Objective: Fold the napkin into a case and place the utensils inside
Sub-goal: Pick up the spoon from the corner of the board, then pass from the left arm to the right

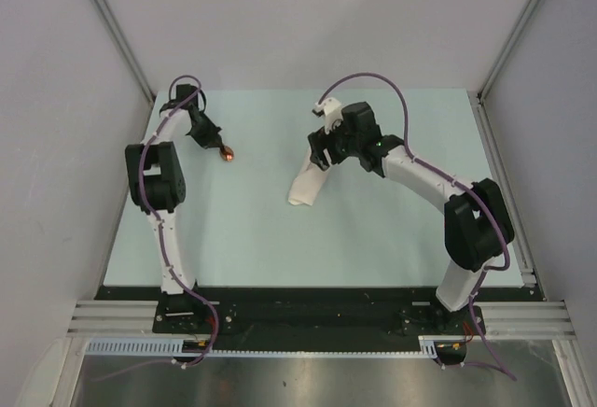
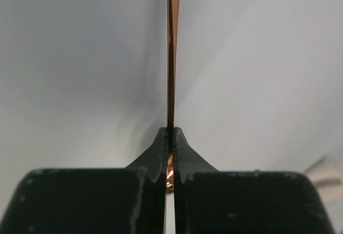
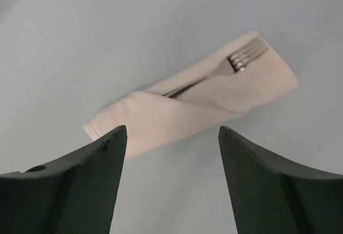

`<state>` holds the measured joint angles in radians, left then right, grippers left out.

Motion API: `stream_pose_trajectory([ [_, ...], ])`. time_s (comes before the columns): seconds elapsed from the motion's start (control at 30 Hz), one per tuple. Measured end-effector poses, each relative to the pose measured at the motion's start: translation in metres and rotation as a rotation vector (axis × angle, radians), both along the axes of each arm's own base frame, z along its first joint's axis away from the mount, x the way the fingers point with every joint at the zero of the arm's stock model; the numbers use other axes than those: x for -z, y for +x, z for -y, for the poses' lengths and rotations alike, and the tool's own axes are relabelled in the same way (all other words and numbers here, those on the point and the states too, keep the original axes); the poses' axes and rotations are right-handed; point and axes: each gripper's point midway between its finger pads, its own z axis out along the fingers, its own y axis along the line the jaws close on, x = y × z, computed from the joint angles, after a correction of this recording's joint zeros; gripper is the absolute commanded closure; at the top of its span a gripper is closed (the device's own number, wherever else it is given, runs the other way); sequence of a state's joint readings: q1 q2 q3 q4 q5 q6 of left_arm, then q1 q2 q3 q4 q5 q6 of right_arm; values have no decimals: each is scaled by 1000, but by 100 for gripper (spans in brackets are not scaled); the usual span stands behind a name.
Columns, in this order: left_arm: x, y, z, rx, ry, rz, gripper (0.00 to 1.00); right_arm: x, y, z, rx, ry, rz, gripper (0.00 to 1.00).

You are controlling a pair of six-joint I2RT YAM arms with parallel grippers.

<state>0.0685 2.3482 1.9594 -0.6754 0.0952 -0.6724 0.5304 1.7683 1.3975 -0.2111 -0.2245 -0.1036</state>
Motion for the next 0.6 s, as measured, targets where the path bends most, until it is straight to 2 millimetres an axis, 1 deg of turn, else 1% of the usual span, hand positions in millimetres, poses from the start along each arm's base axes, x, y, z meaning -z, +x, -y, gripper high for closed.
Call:
stream_pose_trajectory([
  [0.07,-13,-23,13,16,-50,-20,100,2,-16,-13,-83,-28,56,24],
  [0.13,-36,-50,30,29,-111,-18,100,2,-37,-29,-197,-65,156,22],
  [0.2,-64,-82,51,46,-180,-7,100,2,-65,-43,-324,-108,277,15],
  [0.3,-105,-134,93,109,-291,36,100,-3,-102,-61,-489,-152,482,11],
  [0.33,-116,-155,112,148,-334,46,100,-4,-111,-65,-533,-169,549,11],
  [0.4,-126,-187,138,201,-400,40,100,-8,-125,-72,-600,-208,664,12],
  [0.47,-126,-221,161,248,-474,8,100,-15,-136,-81,-649,-255,791,13],
  [0.53,-119,-249,172,252,-528,-51,100,-19,-145,-90,-687,-288,880,14],
  [0.6,-114,-269,178,246,-565,-101,100,-20,-156,-98,-723,-320,961,15],
])
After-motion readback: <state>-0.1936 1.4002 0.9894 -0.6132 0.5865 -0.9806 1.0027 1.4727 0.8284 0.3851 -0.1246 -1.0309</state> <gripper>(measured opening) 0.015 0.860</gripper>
